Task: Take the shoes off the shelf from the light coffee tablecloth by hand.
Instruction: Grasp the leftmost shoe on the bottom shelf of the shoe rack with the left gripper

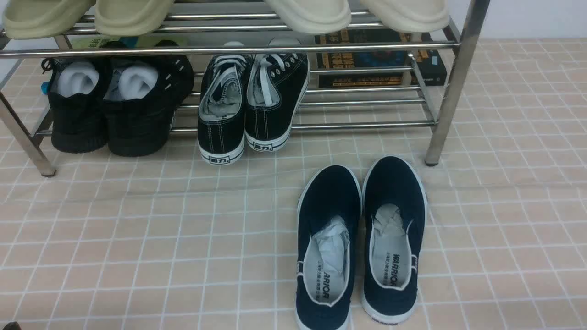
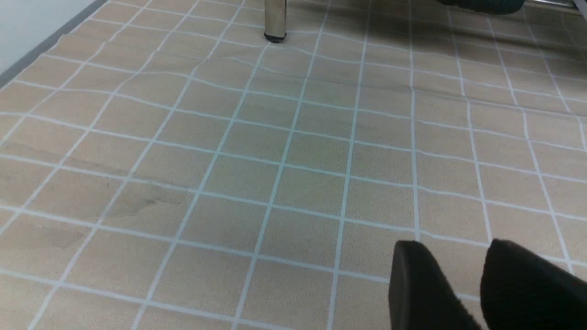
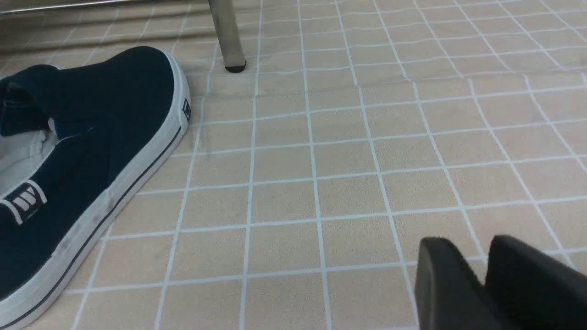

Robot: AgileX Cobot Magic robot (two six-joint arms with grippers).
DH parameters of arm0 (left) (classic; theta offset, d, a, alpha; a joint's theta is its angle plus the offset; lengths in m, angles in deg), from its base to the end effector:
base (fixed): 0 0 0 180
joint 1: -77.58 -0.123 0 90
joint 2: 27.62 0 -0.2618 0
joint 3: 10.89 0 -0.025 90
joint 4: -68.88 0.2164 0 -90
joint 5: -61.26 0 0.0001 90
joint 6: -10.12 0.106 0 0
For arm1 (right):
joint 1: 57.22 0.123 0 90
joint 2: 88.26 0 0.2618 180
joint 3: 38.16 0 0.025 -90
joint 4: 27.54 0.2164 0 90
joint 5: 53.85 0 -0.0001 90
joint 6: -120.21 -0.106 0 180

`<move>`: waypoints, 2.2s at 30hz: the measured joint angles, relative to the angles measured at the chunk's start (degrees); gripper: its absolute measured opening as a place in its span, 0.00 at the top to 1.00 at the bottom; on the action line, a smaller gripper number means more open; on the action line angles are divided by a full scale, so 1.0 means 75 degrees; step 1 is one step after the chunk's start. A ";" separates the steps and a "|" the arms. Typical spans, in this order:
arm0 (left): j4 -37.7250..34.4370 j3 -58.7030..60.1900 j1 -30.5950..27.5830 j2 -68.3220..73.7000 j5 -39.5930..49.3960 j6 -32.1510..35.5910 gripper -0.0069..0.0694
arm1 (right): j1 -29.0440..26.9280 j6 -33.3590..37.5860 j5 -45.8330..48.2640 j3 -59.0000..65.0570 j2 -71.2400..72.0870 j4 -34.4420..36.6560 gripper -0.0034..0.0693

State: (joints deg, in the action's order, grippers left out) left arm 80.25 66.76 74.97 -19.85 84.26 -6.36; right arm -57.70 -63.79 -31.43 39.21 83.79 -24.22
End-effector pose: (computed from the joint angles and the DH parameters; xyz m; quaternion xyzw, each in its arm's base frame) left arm 0.0544 0.0107 0.1678 -0.0832 0.8045 0.0138 0.5879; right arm 0.0553 0.0019 0.1695 0.0467 0.8061 0.0428 0.5883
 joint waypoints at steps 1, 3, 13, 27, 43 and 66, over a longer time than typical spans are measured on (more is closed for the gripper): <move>0.0000 0.0000 0.0000 0.0000 0.0000 0.0000 0.60 | 0.0000 0.0000 0.0000 0.0000 0.0000 0.0000 0.72; 0.0000 0.0000 0.0000 0.0000 0.0000 0.0000 0.60 | 0.0000 0.0000 0.0000 0.0000 0.0000 0.0000 0.72; 0.0000 0.0000 0.0000 0.0000 0.0000 0.0000 0.60 | 0.0000 0.0000 0.0000 0.0000 0.0000 0.0000 0.70; 0.0000 0.0000 0.0000 0.0000 0.0000 0.0000 0.60 | 0.0000 0.0000 0.0000 0.0000 0.0000 0.0000 0.69; -0.0007 0.0000 0.0000 0.0000 0.0000 -0.0195 0.60 | 0.0000 0.0000 0.0000 0.0000 0.0000 0.0000 0.66; -0.4214 0.0062 0.0000 0.0000 -0.0403 -0.5505 0.60 | 0.0000 0.0000 0.0000 0.0000 0.0000 0.0000 0.63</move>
State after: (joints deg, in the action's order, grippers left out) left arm 48.65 67.22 74.97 -19.85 81.23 -47.64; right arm -57.70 -63.79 -31.43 39.21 83.79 -24.22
